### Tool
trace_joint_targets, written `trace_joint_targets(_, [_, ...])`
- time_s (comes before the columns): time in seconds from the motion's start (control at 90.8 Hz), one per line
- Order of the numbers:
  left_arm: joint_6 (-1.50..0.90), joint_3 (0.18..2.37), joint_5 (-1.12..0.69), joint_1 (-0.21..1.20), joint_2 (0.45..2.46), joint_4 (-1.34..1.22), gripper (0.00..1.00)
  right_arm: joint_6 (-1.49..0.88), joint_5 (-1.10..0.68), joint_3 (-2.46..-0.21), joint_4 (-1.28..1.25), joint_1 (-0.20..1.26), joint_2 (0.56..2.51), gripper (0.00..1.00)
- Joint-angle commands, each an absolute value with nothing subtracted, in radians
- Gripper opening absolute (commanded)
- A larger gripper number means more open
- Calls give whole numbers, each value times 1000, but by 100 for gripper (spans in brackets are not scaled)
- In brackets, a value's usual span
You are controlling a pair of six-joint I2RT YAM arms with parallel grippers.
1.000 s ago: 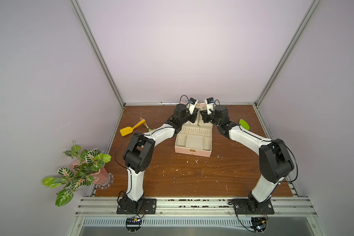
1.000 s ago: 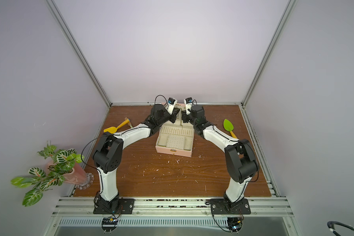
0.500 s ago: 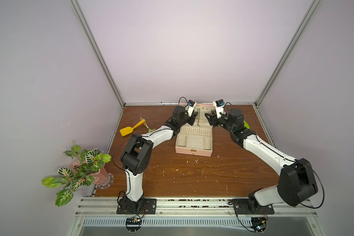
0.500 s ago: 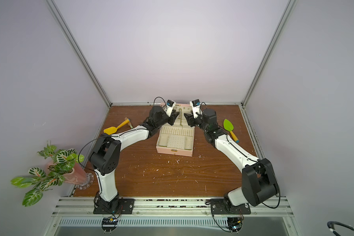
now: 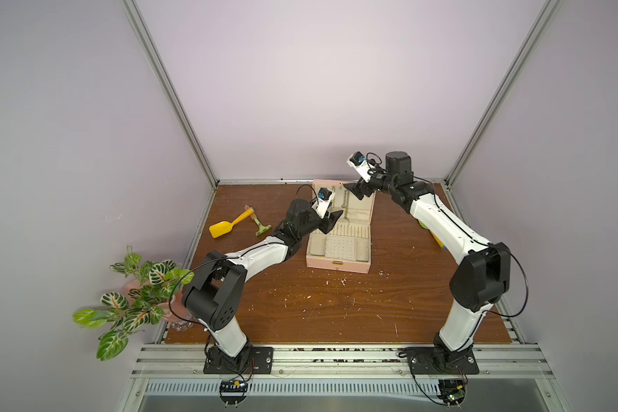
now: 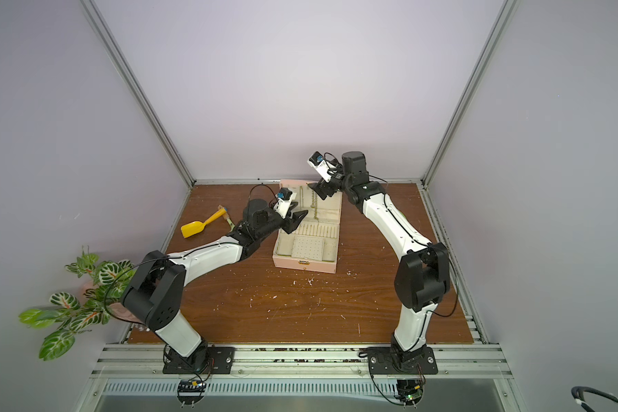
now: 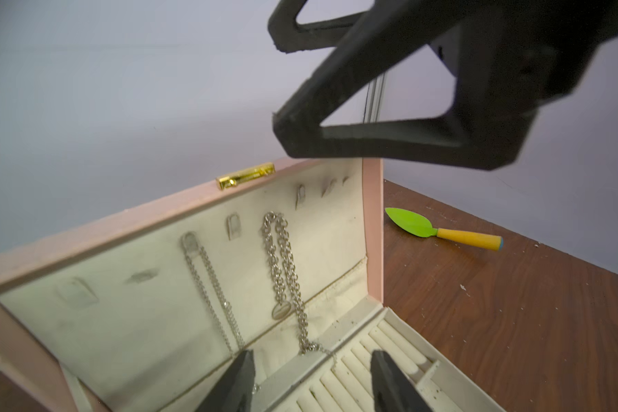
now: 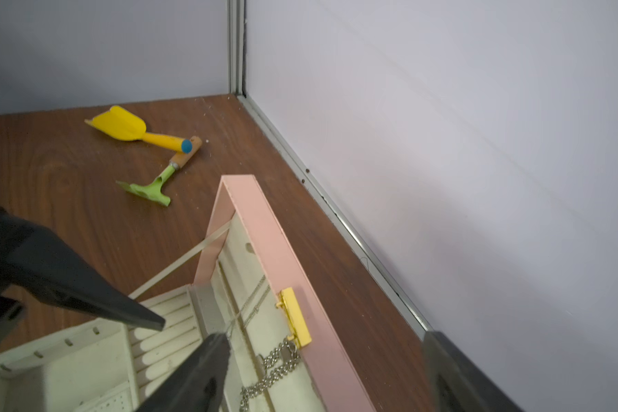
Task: Put jewelry chain into jewelry box
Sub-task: Close the fastener on the jewelry box.
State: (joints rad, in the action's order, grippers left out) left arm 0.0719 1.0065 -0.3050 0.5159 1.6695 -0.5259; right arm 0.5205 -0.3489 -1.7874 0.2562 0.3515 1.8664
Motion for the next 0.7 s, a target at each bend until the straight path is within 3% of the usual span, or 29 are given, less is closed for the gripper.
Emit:
trace_joint_targets(0.0, [72, 969, -341, 497, 1639, -569, 56, 685, -423, -1941, 503, 353, 1918, 87])
trace_joint_targets(0.374, [99, 966, -359, 488, 1634, -543, 57, 806, -331, -2466, 904, 383, 2225, 83])
trace_joint_targets(0.694, [125, 990, -360, 485, 1641, -509, 58, 831, -272, -2495, 965, 388, 2246, 83])
